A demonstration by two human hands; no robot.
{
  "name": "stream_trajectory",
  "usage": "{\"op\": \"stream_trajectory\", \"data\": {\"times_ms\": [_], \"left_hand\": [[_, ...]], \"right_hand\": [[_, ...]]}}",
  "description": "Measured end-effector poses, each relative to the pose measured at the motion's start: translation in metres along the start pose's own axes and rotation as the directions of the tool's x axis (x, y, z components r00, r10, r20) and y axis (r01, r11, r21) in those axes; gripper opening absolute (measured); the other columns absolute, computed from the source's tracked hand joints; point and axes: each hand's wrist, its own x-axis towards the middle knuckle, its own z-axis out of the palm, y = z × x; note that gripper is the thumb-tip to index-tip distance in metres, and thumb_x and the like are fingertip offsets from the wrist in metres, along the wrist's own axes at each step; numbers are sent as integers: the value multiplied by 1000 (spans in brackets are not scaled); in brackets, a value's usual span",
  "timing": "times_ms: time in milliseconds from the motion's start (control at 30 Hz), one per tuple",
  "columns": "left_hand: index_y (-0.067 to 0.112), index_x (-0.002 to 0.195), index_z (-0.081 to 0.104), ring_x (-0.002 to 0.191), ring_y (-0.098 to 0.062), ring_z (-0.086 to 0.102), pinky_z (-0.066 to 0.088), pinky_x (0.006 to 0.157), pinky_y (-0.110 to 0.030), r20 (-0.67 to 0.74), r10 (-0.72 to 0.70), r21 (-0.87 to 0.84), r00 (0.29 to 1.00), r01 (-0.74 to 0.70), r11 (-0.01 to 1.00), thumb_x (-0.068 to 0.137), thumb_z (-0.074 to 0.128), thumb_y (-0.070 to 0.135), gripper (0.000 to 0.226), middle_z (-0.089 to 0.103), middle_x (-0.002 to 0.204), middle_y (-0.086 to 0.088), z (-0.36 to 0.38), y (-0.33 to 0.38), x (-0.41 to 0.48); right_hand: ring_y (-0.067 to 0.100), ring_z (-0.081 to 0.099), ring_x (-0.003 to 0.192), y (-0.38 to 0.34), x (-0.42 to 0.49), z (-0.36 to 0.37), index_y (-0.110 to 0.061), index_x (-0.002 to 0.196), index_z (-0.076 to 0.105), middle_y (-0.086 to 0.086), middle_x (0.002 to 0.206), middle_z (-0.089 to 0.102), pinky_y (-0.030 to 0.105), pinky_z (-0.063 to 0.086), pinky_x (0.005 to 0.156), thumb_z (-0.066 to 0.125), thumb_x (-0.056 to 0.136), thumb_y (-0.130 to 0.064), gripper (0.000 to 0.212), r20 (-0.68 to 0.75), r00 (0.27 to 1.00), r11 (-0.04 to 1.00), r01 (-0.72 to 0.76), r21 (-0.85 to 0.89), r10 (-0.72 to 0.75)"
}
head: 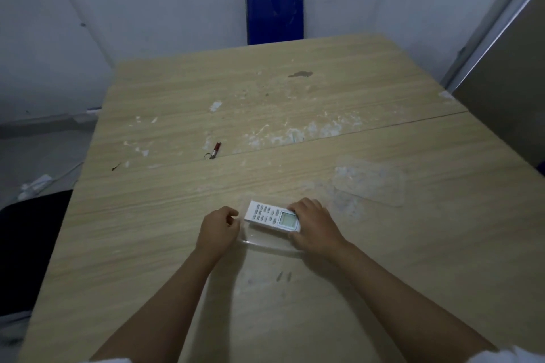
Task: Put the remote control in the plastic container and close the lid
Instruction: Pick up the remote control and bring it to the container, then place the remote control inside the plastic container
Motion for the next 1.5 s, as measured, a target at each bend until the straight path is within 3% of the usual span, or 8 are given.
{"op": "stream_trajectory", "data": {"times_ms": [367,467,567,700,800,1200,1333,1500], "left_hand": [[7,97,69,72,-14,55,37,69,-21,13,-17,-76,1000,18,997,80,59,8,20,63,76,-2,2,-4,4],[9,94,70,72,-15,57,38,68,-22,29,-14,-105,999,17,994,80,59,10,18,64,76,-1,2,-7,6],[14,87,70,72,-16,61,42,62,-23,46,-27,-146,999,34,989,82,58,17,13,68,77,-1,-1,-11,15],[12,90,69,77,-23,65,44,71,-25,20,-38,-114,999,40,993,83,59,18,14,73,87,-10,-8,-17,40],[4,99,67,89,-30,63,41,75,-28,-20,-13,-30,1000,12,999,83,60,14,20,71,93,-17,-17,-18,67],[2,126,51,117,-45,46,37,99,-46,-54,102,253,993,-85,964,89,53,15,39,50,126,-32,-37,-15,173],[10,121,59,118,-43,49,45,99,-49,116,193,353,974,-222,909,86,58,19,36,50,132,-25,-34,-16,186],[-3,106,67,104,-45,55,49,90,-48,51,269,367,962,-269,891,85,57,7,25,61,115,-29,-34,-13,195]], "right_hand": [[24,46,106,3,5,8,-25,107,59,1,107,57,32,23,76,61,75,-21,32,129,991,996,-13,-85,24],[27,45,112,3,11,1,-22,108,62,5,112,58,35,30,81,62,78,-31,31,211,977,995,-12,-103,34],[27,46,117,3,15,-6,-15,120,61,7,121,57,37,40,95,59,85,-24,36,56,992,993,-112,-28,114],[27,48,113,6,20,-7,-12,126,51,11,124,47,37,49,87,53,91,-17,36,-198,930,948,-317,-3,311],[29,56,106,12,30,-7,-12,125,53,13,124,49,36,49,85,48,96,-24,32,-120,905,913,-403,63,408],[21,56,72,39,35,9,-12,80,64,9,80,61,35,45,67,52,91,-19,18,-117,928,898,-302,321,354],[20,56,69,41,36,13,-11,76,62,9,75,61,36,46,64,52,90,-18,19,-139,916,882,-307,358,376],[23,54,66,43,40,16,-5,69,57,12,69,58,33,40,59,52,89,-18,24,-150,915,874,-295,385,375]]}}
